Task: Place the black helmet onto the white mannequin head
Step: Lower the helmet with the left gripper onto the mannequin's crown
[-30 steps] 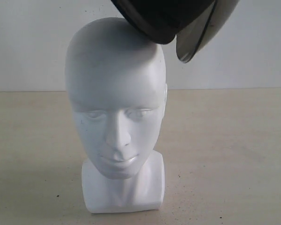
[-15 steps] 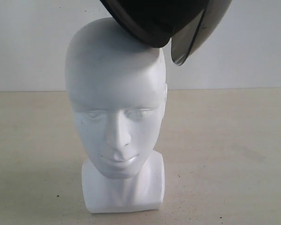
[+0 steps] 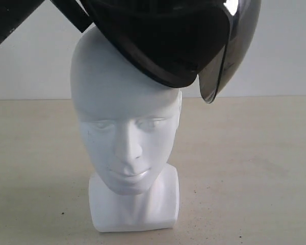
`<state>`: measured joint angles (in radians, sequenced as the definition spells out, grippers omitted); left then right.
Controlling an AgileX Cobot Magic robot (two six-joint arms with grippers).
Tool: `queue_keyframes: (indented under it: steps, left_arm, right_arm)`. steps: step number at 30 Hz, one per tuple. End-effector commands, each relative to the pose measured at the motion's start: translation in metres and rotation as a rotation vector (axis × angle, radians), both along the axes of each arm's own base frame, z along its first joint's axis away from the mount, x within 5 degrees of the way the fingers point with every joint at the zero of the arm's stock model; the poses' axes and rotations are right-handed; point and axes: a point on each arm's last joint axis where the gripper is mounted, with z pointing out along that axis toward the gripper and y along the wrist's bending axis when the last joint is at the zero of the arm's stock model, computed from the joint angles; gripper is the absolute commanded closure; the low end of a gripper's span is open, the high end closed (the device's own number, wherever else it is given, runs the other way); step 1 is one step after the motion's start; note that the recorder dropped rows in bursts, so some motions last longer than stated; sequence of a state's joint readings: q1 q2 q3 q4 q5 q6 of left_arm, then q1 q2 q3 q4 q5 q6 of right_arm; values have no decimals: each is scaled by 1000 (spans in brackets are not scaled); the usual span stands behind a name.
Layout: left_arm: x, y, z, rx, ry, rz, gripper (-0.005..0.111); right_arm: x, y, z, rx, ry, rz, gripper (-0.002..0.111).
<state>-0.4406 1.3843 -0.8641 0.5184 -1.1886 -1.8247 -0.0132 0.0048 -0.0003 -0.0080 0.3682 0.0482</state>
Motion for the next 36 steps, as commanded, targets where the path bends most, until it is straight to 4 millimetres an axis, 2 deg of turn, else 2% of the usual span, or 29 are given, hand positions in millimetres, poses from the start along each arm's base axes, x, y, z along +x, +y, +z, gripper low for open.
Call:
queue_keyframes:
  steps: [1,7,18,25,29,36]
  left_arm:
    - [-9,21,9,-30,-64,69,102]
    - [-16,37,3,-11,-59,118,102]
    - [-19,40,-24,43,12,117,102]
    - [-20,41,-31,67,13,139,102]
    - [-16,50,-32,86,0,190,102]
    - [-19,61,-61,113,98,226,102]
  right_arm:
    - [0,0,0,-5,-8,2,108]
    - [0,0,0,-5,-8,2,108]
    - [0,0,0,-5,-8,2,108]
    - [0,0,0,-5,-8,2,108]
    - [0,0,0,-5,-8,2,108]
    - [0,0,0,-5,-8,2,108]
